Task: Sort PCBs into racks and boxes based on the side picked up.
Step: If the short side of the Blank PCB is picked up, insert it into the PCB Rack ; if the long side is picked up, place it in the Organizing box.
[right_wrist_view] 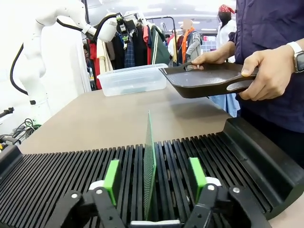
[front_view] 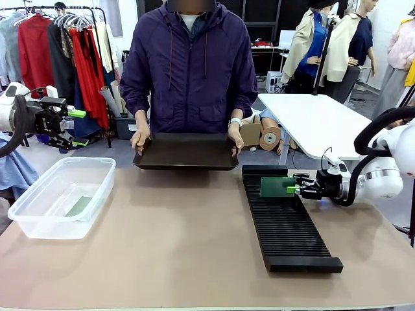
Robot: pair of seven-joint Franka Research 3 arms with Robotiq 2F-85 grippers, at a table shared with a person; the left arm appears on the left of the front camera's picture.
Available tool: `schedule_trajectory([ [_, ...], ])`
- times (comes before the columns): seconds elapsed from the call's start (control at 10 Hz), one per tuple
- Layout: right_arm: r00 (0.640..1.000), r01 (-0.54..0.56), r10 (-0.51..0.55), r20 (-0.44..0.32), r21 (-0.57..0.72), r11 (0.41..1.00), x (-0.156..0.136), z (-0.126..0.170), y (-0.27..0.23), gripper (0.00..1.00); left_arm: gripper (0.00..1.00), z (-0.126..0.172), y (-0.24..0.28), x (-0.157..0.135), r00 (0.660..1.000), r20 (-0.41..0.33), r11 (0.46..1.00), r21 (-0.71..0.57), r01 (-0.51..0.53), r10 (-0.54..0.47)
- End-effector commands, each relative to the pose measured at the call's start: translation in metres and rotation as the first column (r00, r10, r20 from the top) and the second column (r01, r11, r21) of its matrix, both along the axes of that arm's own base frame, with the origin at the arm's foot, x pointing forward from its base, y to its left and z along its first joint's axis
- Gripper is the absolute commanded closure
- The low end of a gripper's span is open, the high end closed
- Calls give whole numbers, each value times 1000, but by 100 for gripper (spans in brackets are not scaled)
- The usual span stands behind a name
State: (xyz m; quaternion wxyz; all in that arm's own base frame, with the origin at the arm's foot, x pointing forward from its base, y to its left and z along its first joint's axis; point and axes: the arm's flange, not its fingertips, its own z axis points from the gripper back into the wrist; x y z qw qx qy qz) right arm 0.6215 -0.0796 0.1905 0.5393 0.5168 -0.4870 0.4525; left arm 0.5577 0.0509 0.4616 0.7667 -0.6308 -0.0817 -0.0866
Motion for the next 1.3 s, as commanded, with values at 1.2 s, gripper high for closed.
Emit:
schedule_trajectory([
  [1.2, 1000, -2, 2, 1, 2, 1000, -1, 1, 0, 0, 0, 2, 0, -2, 1000, 3, 1000, -1, -2, 2],
])
